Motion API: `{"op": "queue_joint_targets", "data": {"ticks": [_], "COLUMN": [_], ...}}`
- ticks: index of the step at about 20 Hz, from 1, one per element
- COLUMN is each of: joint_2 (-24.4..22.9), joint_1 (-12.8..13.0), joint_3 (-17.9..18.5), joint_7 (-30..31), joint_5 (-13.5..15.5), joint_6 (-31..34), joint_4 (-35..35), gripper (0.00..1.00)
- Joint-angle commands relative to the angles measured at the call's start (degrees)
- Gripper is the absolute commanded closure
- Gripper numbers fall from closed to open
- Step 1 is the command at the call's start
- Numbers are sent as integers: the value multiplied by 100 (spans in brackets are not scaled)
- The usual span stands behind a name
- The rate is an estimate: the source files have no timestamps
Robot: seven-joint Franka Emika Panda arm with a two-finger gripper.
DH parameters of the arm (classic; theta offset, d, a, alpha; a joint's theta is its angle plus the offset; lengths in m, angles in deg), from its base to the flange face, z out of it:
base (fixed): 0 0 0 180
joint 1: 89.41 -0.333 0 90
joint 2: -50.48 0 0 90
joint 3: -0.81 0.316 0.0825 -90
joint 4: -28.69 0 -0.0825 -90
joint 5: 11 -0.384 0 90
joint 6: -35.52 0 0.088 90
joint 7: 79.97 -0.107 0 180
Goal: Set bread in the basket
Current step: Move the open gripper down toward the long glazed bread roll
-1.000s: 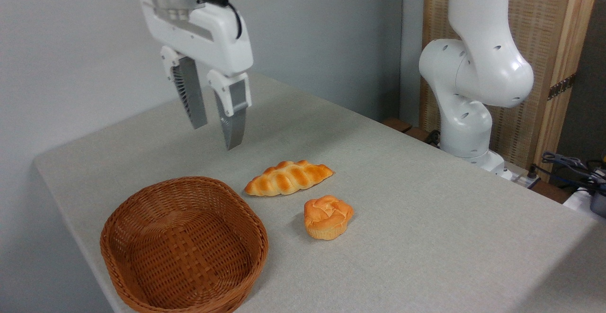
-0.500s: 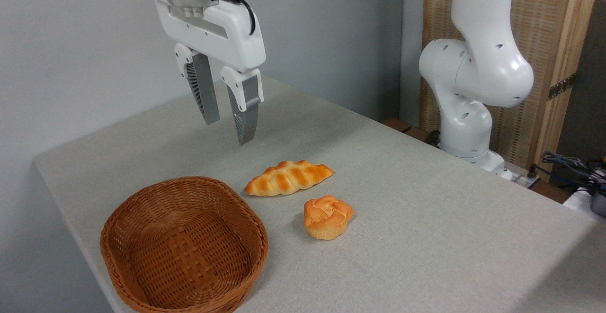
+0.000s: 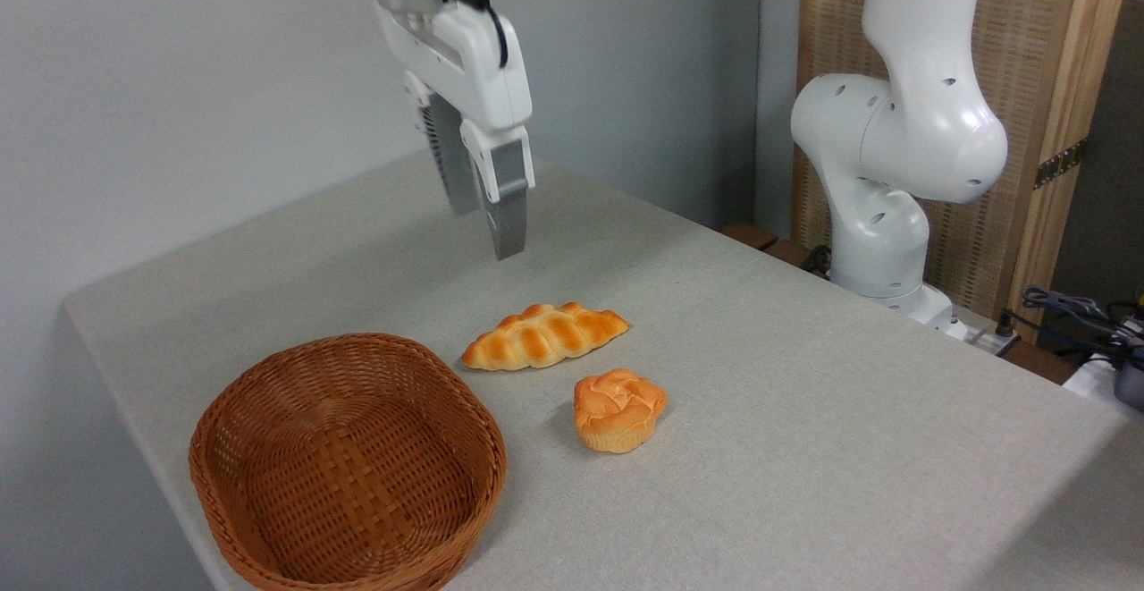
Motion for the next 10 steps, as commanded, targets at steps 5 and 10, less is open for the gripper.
{"op": "queue_joint_targets", "data": {"ticks": [5, 10], "joint_2": [-143, -169], "joint_1": [-59, -59], "joint_3": [-463, -551], "joint_7": [-1273, -1264], "joint_5": [25, 25], "joint_6": [-557, -963], "joint_4": [1277, 1612], "gripper": [0, 0]}}
